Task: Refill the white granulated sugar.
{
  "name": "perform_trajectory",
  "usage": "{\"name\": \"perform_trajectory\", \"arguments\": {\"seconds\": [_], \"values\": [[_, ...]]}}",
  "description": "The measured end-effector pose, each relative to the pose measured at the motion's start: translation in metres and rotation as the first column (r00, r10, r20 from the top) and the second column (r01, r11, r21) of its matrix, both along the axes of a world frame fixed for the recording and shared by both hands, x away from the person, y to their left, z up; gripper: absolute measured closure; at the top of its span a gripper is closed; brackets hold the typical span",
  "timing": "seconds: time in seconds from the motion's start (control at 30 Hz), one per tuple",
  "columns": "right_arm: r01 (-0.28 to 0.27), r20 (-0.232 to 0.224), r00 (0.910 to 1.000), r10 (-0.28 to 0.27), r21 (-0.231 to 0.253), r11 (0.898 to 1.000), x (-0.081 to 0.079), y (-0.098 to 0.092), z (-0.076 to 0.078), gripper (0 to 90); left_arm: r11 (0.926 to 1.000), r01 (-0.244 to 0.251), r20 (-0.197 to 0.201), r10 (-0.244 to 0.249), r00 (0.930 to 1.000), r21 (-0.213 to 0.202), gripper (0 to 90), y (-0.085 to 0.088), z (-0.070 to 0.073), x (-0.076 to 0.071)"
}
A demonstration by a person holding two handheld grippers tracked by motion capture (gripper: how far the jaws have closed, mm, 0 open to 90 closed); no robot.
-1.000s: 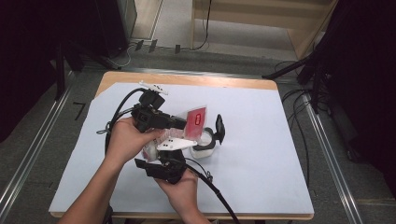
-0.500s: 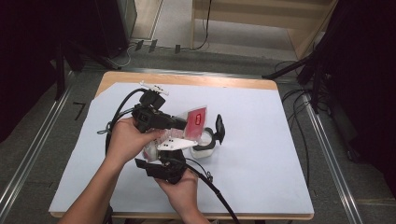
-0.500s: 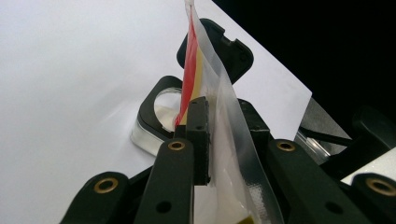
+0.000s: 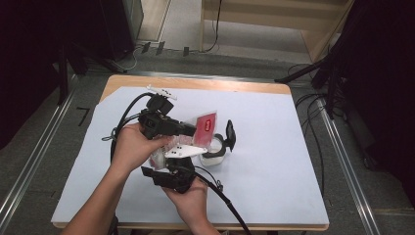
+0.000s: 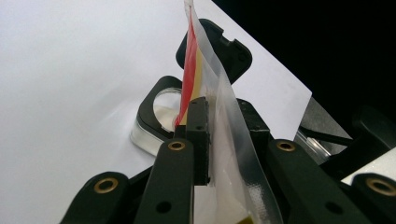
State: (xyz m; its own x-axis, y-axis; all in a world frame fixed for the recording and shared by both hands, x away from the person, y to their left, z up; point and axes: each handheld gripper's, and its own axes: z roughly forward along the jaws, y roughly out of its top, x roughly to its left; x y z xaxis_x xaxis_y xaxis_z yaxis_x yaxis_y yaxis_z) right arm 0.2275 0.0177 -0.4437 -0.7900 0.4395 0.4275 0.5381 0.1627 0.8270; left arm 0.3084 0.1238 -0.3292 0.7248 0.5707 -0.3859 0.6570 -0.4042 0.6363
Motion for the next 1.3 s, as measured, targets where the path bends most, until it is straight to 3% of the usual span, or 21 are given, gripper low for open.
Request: {"name": "perform_trajectory", "arguments": {"seconds": [1.3], "values": [[-0.005, 0.006, 1.0, 0.005, -0.01, 1.0, -0.0011, -0.0005, 0.0034, 62.0, 1.0, -0.005, 0.013, 0.005, 0.9999, 0.004, 78.6, -0.0004, 0.0011, -0.0007]]}}
